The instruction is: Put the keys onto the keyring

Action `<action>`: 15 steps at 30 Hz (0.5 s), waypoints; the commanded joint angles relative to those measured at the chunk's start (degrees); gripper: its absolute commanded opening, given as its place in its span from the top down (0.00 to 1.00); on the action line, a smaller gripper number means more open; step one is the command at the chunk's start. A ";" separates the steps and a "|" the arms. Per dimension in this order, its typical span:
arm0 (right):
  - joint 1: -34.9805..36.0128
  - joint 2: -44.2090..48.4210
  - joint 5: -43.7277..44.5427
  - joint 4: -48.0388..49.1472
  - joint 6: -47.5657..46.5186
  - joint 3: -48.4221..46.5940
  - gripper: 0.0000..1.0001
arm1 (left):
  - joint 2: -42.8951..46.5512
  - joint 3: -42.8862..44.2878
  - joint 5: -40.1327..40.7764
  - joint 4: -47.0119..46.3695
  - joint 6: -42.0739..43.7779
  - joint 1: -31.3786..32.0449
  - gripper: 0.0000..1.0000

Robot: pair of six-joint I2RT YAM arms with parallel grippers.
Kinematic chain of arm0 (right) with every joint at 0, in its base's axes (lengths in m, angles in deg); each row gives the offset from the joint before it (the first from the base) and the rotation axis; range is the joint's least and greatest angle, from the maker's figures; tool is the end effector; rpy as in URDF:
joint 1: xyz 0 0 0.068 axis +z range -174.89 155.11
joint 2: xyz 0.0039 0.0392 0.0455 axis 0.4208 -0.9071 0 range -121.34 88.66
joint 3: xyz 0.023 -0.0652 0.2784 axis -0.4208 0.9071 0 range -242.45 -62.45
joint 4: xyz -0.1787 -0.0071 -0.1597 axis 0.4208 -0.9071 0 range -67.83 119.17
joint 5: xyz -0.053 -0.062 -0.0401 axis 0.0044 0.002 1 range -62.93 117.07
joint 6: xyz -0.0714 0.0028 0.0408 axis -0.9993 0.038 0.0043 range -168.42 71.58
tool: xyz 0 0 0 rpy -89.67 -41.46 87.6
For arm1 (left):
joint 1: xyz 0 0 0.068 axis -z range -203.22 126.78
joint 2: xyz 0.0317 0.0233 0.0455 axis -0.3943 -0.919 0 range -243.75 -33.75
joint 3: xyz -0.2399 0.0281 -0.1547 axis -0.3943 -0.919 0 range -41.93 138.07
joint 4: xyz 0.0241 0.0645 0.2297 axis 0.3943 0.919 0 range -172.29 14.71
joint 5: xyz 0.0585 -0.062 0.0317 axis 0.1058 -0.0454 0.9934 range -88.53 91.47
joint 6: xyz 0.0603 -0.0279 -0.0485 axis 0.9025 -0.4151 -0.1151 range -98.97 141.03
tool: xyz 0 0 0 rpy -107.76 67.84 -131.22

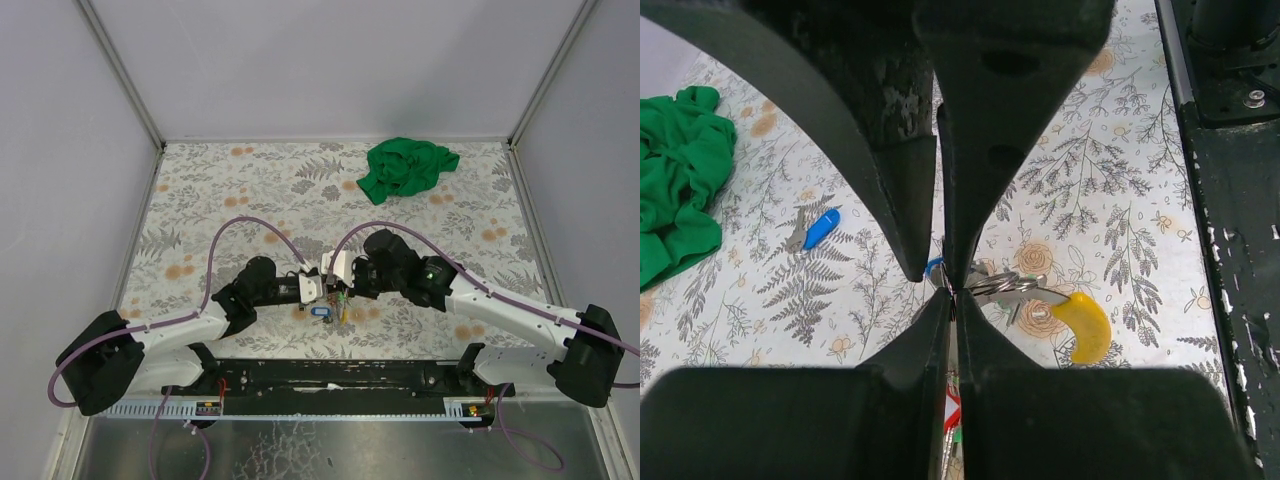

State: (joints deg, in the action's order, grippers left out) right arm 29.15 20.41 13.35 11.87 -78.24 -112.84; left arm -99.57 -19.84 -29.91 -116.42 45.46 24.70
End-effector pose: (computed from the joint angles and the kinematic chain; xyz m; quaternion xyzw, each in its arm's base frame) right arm 0.1411 0.2233 0.2786 -0.6298 0.6189 0.1995 0.4248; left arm 0.1337 -0.2037 0.2350 0.5749 0.4905 -0.3287 0.5664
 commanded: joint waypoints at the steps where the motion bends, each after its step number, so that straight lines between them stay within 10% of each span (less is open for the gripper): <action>1: 2.23 2.44 -1.09 5.85 -3.29 -0.31 0.74 | -0.43 -0.54 2.14 -5.46 -2.49 -0.88 1.00; 15: 2.12 10.64 2.99 5.01 -1.98 4.25 0.49 | -1.55 -1.32 1.16 -7.33 -3.52 -2.69 1.00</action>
State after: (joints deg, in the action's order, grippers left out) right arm 30.97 30.00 13.81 14.71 -79.90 -110.52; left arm -101.60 -20.45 -28.53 -118.78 42.92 22.49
